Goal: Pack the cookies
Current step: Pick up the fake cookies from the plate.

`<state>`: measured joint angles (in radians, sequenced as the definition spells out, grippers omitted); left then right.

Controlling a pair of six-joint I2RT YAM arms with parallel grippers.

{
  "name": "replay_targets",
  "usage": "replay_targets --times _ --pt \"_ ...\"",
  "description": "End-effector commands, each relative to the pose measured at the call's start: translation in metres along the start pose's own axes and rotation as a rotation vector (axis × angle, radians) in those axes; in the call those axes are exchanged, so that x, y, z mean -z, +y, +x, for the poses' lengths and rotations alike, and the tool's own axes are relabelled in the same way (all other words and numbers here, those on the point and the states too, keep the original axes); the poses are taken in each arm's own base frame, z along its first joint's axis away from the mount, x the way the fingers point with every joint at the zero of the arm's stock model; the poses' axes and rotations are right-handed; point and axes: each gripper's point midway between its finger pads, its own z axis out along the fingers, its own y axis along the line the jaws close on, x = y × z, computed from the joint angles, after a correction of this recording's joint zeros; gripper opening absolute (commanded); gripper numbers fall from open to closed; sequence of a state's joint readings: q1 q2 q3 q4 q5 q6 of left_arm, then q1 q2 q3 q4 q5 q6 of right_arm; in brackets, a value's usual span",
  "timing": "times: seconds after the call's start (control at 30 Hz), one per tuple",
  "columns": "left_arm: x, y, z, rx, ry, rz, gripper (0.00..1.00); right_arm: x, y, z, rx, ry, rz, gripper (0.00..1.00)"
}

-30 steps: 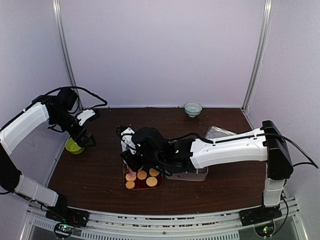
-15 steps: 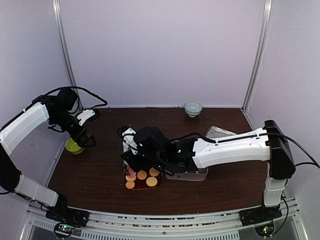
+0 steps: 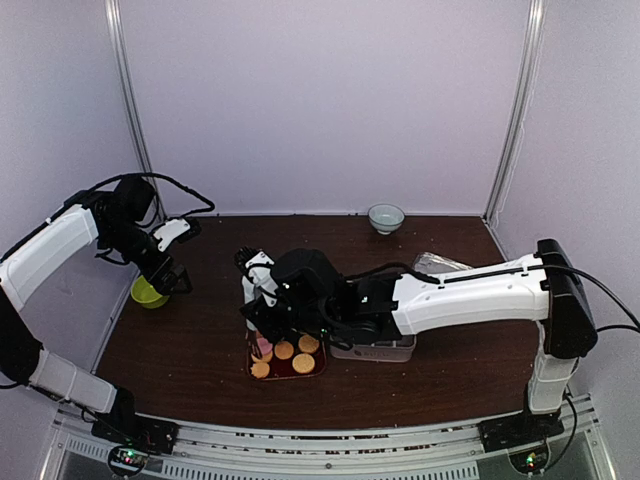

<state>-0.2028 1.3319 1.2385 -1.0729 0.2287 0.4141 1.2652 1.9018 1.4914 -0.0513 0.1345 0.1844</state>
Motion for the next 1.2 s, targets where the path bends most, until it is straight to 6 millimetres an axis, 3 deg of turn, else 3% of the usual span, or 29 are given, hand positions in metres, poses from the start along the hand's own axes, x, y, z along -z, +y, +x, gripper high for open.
replay_targets --times 0.0,0.27,0.7,0.8,0.97,1.17 --pt "0.007 -0.001 -0.002 -0.012 -0.022 -0.003 0.98 0.001 -0.008 -0.021 -0.006 -0.074 0.039 0.41" --pt "0.008 0.0 -0.003 -0.014 -0.026 -0.009 0.98 -0.013 -0.012 -0.021 -0.001 -0.096 0.081 0.4" --pt "0.006 -0.001 -0.001 -0.02 -0.019 -0.002 0.98 -0.021 -0.009 0.008 -0.009 -0.043 0.069 0.4" --pt "0.005 -0.002 -0.001 -0.016 -0.019 0.004 0.98 -0.014 -0.009 0.004 -0.021 -0.056 0.071 0.33" --pt "0.004 -0.003 -0.002 -0.011 -0.019 0.014 0.98 0.001 -0.01 -0.012 -0.044 -0.09 0.076 0.11" --pt "0.005 -0.003 -0.005 -0.011 -0.028 0.018 0.98 0.015 -0.011 -0.028 -0.038 -0.114 0.081 0.08"
